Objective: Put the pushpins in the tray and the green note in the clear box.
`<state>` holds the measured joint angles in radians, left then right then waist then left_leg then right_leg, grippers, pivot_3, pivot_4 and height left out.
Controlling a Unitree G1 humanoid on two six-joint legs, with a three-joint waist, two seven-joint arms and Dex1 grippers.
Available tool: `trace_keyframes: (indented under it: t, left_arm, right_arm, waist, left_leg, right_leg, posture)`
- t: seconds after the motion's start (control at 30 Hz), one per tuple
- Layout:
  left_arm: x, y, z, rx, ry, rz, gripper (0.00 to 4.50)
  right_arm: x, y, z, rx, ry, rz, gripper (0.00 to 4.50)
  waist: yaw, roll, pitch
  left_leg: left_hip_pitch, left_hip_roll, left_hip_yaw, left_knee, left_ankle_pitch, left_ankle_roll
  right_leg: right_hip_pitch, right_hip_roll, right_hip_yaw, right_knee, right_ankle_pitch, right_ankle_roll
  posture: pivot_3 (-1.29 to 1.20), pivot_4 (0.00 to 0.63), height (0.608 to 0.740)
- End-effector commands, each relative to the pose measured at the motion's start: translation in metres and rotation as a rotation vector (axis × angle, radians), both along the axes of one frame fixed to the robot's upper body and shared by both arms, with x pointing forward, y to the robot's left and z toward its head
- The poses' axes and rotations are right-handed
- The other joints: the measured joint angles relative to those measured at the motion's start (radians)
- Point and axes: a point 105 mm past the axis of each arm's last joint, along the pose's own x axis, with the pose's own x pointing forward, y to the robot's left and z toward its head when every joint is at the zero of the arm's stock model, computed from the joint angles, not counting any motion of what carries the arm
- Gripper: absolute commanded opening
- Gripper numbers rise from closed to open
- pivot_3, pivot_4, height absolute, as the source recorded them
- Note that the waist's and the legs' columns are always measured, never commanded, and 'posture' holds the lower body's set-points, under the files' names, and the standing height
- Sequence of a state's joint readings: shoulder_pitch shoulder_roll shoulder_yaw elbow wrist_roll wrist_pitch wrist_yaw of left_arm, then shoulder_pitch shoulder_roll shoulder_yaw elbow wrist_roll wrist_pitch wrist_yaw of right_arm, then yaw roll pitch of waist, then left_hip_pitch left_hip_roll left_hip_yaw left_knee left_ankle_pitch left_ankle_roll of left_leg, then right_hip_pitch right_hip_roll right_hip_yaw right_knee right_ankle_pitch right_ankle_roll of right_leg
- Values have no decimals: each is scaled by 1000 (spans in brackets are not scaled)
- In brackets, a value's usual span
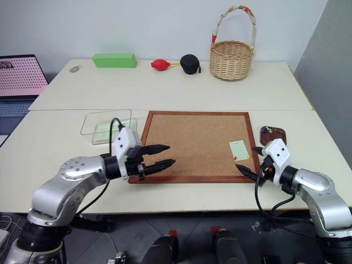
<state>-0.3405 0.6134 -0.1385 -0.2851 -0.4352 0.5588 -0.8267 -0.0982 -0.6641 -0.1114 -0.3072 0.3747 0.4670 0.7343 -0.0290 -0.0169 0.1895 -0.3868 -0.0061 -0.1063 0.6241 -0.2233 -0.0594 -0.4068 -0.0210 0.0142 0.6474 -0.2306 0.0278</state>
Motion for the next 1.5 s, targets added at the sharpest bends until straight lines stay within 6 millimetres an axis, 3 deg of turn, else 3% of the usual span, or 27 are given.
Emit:
trace_keyframes:
  t: [0.03, 0.07, 0.37, 0.57, 1.0, 1.03, 1.2, 1.5]
  left_arm:
    - [9, -18, -5, 25, -32, -44, 1759]
    - [13, -23, -9, 26, -30, -46, 1441]
    - [37, -47, -40, 67, 14, -42, 7]
    - [39, -48, -69, 135, 72, -57, 7]
    - [29, -46, -76, 139, 98, -77, 7]
    - [29, -46, -76, 139, 99, -76, 0]
    - [28, -45, -76, 140, 102, -74, 0]
    - [27, -45, -77, 145, 103, -74, 0]
  right_arm:
    - [5, 2, 13, -7, -50, -3, 4500]
    - [6, 2, 13, -8, -51, -4, 4500]
    - [21, 2, 11, -26, -29, -18, 4500]
    - [40, 1, 5, -76, 5, -35, 4500]
    - [88, 8, 0, -113, 32, -40, 4500]
    - [90, 8, -1, -121, 32, -40, 4144]
    - [93, 7, -3, -144, 28, -24, 3329]
    - [91, 11, -5, -167, 21, 11, 1395]
  waist:
    - [0, 0, 0]
    - [0, 0, 0]
    - [-2, 0, 0]
    - [-2, 0, -1]
    - [-2, 0, -1]
    - [-2, 0, -1]
    - [-3, 0, -1]
    - [-4, 1, -1]
  left_leg:
    - [0, 0, 0, 0, 0, 0]
    - [0, 0, 0, 0, 0, 0]
    - [0, 0, 1, 1, 0, 0]
    - [1, 0, 1, 0, 0, 0]
    - [2, -1, 1, 1, 0, 0]
    - [2, -1, 1, 1, 0, 0]
    - [2, -1, 1, 1, 0, 1]
    - [2, -1, 1, 1, 0, 1]
  right_leg:
    - [0, 0, 0, 0, 0, 0]
    - [0, 0, 0, 0, 0, 0]
    - [0, 0, 1, 0, 3, 6]
    - [0, 0, 1, 0, 3, 6]
    - [1, 0, 2, 0, 4, 7]
    - [1, 0, 2, 0, 4, 7]
    - [1, 0, 2, 0, 4, 7]
    - [1, 0, 2, 0, 4, 7]
  posture:
    - [0, 150, 740]
    - [0, 150, 740]
    - [0, 150, 740]
    - [0, 150, 740]
    - [0, 150, 740]
    - [0, 150, 740]
    - [0, 150, 740]
    - [0, 150, 740]
